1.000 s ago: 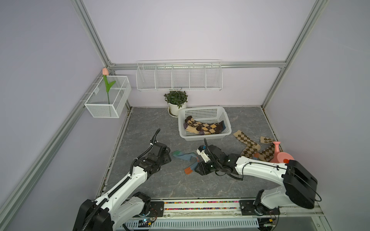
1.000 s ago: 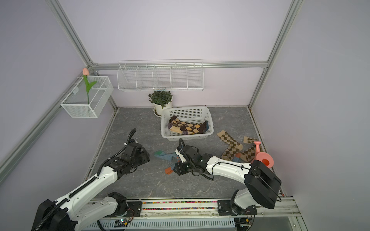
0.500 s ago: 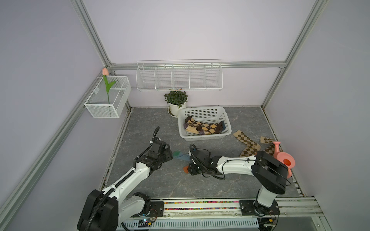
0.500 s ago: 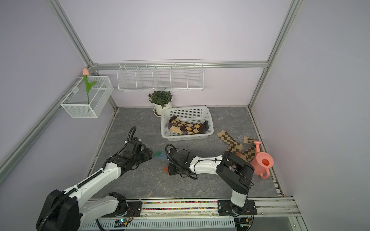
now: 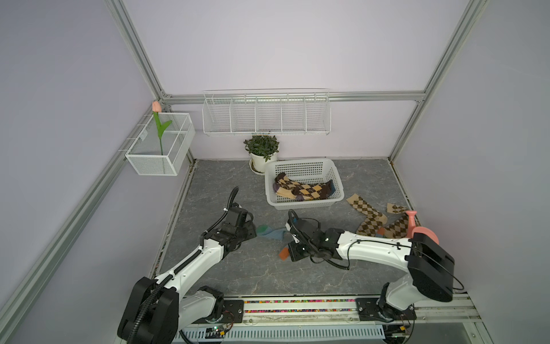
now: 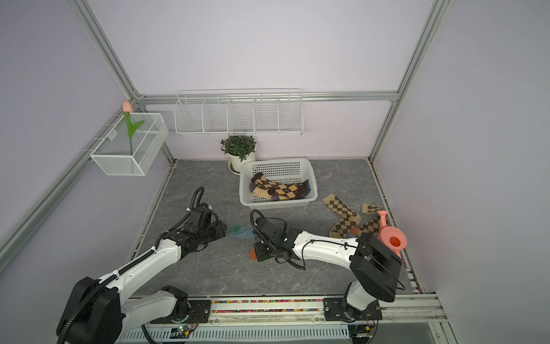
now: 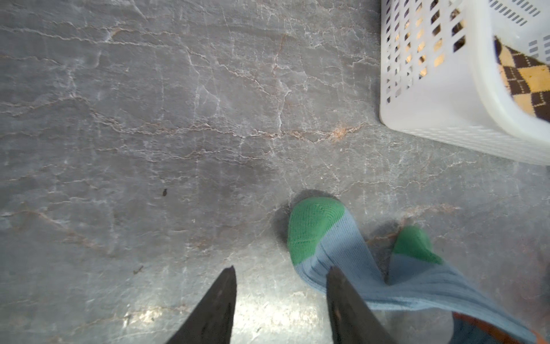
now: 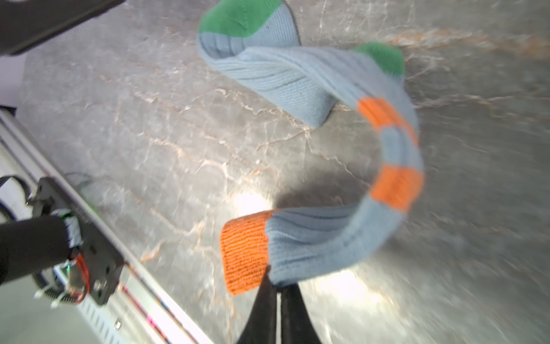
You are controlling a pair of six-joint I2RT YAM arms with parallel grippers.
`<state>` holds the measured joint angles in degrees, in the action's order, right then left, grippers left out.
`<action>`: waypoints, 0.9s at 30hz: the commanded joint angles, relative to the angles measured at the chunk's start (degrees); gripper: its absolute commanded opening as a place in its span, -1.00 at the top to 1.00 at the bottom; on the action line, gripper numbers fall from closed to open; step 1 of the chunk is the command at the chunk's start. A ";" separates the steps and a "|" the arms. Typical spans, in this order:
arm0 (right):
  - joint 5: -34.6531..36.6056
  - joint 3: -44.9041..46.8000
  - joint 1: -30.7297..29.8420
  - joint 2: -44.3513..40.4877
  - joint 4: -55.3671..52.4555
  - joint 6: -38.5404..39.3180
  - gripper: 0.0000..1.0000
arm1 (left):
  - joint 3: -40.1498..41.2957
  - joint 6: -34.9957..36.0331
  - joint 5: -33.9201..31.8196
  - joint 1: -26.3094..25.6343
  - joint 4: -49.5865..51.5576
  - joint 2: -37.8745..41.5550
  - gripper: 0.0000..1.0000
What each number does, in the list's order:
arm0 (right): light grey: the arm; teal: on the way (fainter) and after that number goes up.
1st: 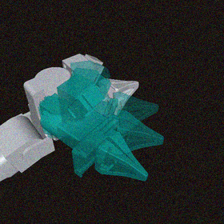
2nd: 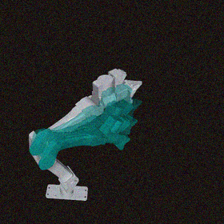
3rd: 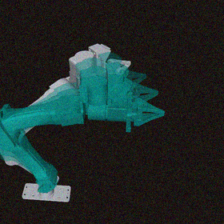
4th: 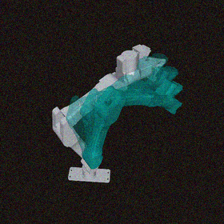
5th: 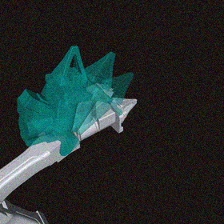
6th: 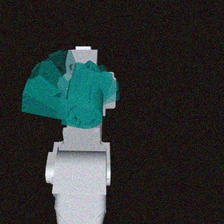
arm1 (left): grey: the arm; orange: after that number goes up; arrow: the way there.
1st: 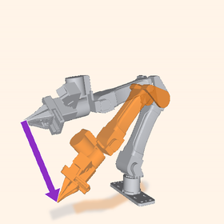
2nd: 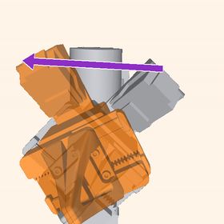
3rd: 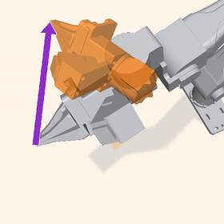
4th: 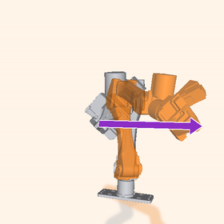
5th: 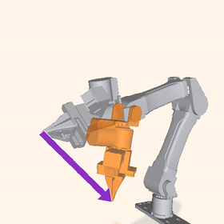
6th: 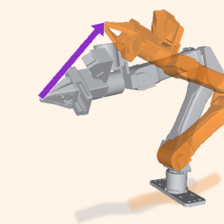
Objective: Place the socks together as a pair
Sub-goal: Flatten out the sock at the center of the board.
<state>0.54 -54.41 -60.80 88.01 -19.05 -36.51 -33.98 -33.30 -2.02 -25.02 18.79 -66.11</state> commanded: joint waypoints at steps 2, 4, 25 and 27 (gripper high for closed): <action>-0.95 0.22 1.09 -5.03 -12.69 4.38 0.86 | -2.30 1.94 -0.23 0.34 1.48 -0.13 -0.01; -1.56 0.41 1.75 -6.71 -16.65 5.92 0.86 | -3.18 2.28 0.06 0.34 2.46 -1.30 -0.01; -0.97 -1.94 6.32 -6.09 -34.35 15.22 0.78 | -8.30 6.23 7.66 -3.23 3.52 -11.23 -0.14; 1.85 -2.31 6.38 -4.65 -36.76 15.24 0.78 | -8.64 6.05 8.73 -5.05 2.62 -12.44 -0.14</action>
<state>-0.19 -55.64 -54.50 81.54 -51.40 -22.48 -40.75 -27.70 4.82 -28.23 22.31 -77.19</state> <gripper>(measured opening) 0.111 0.571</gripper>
